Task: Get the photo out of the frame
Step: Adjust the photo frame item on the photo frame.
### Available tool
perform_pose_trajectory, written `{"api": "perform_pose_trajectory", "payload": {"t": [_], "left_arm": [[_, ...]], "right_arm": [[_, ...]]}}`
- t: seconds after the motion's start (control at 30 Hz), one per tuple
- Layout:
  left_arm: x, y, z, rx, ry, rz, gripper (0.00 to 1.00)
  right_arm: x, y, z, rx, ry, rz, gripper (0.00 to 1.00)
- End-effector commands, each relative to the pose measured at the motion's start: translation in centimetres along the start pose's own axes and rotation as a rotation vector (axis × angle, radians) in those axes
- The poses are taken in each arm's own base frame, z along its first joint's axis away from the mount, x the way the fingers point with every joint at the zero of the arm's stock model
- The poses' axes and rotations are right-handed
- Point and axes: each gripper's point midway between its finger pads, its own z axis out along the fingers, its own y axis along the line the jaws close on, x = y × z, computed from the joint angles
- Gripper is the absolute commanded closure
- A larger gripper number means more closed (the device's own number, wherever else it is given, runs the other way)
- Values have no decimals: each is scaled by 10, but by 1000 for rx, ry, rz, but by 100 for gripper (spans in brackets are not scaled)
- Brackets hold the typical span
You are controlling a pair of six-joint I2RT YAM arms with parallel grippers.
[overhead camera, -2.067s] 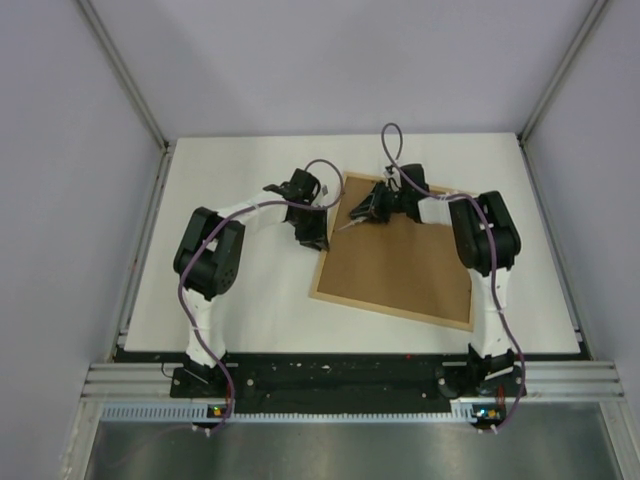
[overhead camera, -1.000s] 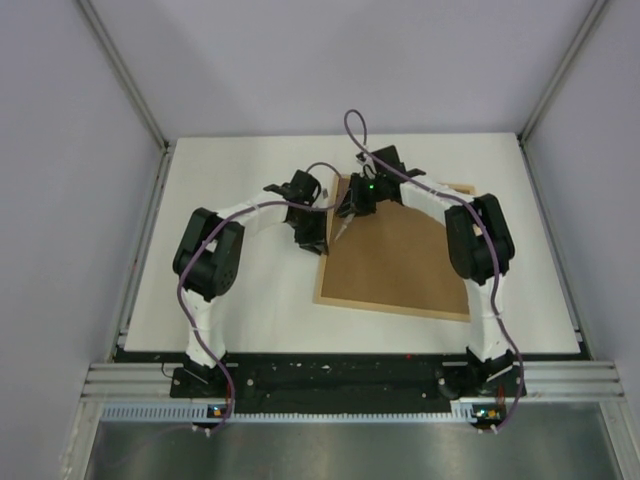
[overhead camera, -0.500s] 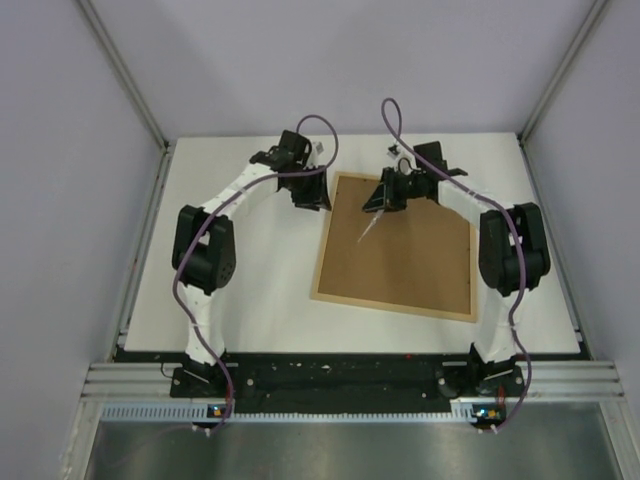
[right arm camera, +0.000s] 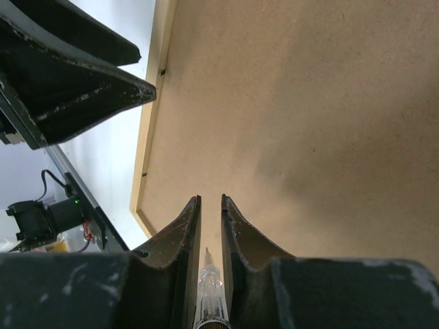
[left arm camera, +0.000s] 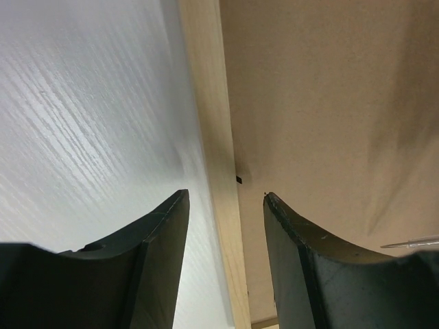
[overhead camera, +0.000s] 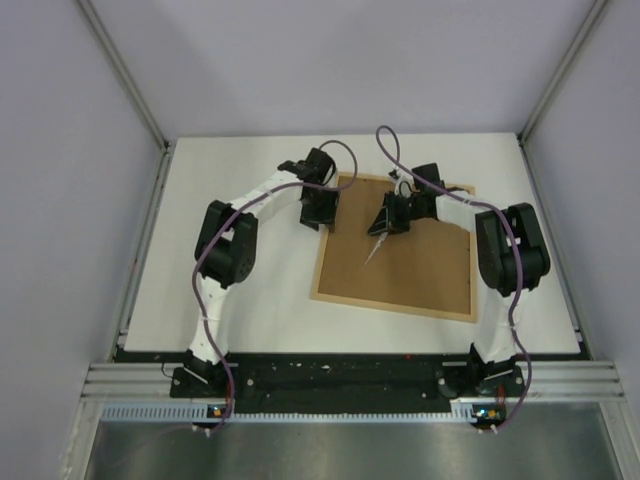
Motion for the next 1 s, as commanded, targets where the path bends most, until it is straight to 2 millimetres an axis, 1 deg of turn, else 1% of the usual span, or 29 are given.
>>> {"api": "perform_pose_trajectory", "payload": {"t": [0.0, 0.13, 0.23, 0.4, 0.6, 0.73, 0.87, 0.97], "left_arm": [[-14, -7, -9, -33, -51, 37, 47], [-12, -9, -4, -55, -50, 54, 47], [-10, -6, 1, -86, -45, 65, 47], [-12, 0, 6, -113, -48, 71, 48], [-15, -2, 9, -110, -50, 74, 50], [-14, -1, 11, -113, -44, 72, 53], [-13, -1, 10, -115, -41, 72, 60], [-10, -1, 9, -112, -36, 72, 61]], "right_arm": [[-24, 21, -17, -28, -90, -109, 100], [-22, 16, -13, -20, -82, -100, 100], [-21, 15, -12, -20, -77, -95, 100], [-20, 14, -9, -30, -72, -86, 100], [-19, 14, -9, -33, -71, -82, 100], [-19, 15, -9, -38, -71, -82, 100], [-19, 16, -9, -38, -70, -84, 100], [-19, 15, -8, -37, -70, -81, 100]]}}
